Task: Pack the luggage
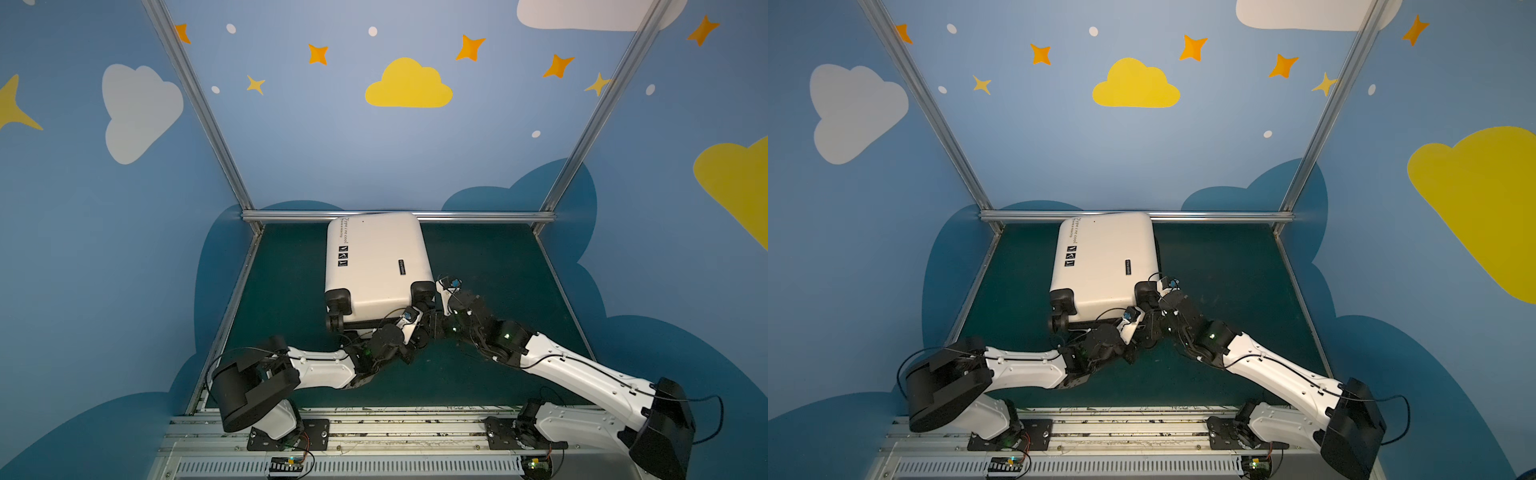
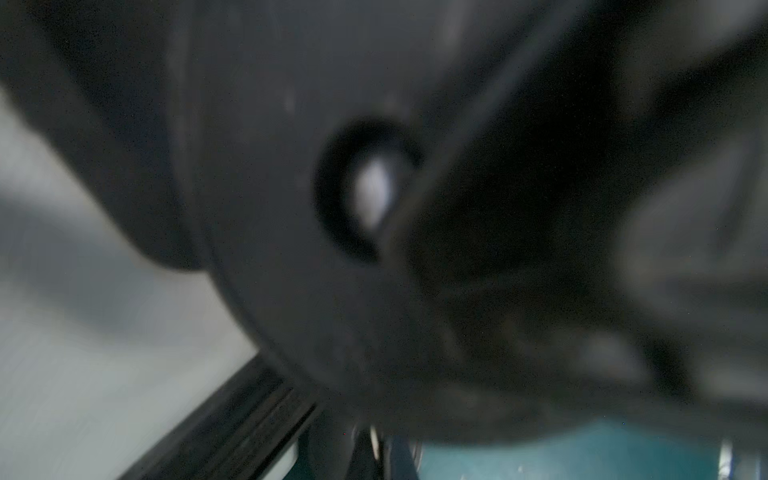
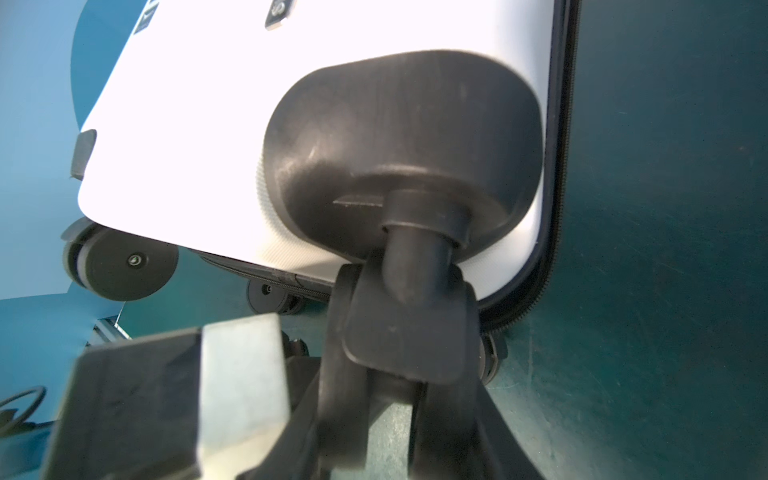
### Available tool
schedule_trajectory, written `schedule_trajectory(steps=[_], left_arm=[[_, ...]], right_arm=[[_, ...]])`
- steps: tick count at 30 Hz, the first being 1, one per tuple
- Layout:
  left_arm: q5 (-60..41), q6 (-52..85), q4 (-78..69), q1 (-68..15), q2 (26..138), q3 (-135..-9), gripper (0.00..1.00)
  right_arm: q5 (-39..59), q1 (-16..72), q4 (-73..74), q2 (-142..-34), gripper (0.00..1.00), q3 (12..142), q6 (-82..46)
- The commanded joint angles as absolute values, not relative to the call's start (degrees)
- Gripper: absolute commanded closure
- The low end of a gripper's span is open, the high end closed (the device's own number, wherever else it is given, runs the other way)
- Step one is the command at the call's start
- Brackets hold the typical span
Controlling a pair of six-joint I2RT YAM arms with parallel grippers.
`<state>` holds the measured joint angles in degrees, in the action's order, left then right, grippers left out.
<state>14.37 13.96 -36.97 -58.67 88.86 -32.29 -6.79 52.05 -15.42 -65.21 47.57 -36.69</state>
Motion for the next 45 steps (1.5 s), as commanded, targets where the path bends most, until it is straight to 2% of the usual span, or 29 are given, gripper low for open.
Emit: schedule_trajectory(steps=[1, 5, 6, 9, 15, 20, 23, 28, 33, 36, 45], left_arm=[[12.19, 13.68, -45.54, -59.85, 89.94, -34.9, 0.97], [14.27, 14.46, -47.4, -59.85, 90.5, -34.0, 0.98], [14.65, 14.56, -47.46, -59.85, 90.49, -33.88, 0.97], [15.33, 14.81, -47.54, -59.85, 90.57, -33.76, 0.98], [15.3, 15.08, -47.5, -59.85, 91.0, -34.05, 0.98], [14.62, 15.06, -47.46, -59.85, 91.07, -34.19, 0.98], [13.81, 14.65, -46.61, -59.85, 91.21, -34.6, 0.98], [11.88, 13.28, -44.15, -59.85, 91.15, -35.92, 0.98], [10.82, 13.02, -44.12, -59.85, 91.33, -36.3, 0.97], [10.59, 12.92, -44.18, -59.85, 91.32, -36.13, 0.98], [9.84, 13.15, -44.21, -59.85, 91.32, -35.68, 0.98]], right_arm=[[-2.45, 52.44, -10.18, -63.1, 0.92, 49.59, -32.44], [-0.27, 48.32, -11.88, -60.61, 0.52, 49.66, -33.11], [0.77, 46.8, -12.46, -59.76, 0.46, 49.79, -33.21], [3.07, 42.34, -15.32, -57.36, 0.38, 50.27, -32.98], [9.45, 29.56, -18.72, -53.29, 0.36, 48.13, -33.24], [18.77, 17.73, -14.92, -54.13, 0.39, 42.55, -36.04], [23.17, 13.99, -9.79, -56.88, 0.48, 39.1, -37.54], [26.28, 12.33, -3.05, -63.96, 0.78, 35.76, -38.34], [32.34, 12.22, -5.2, -74.13, 0.98, 40.92, -37.17], [37.11, 12.34, -4.1, -81.06, 1.0, 43.87, -36.8], [40.45, 15.1, 6.63, -93.11, 1.0, 46.43, -41.58]])
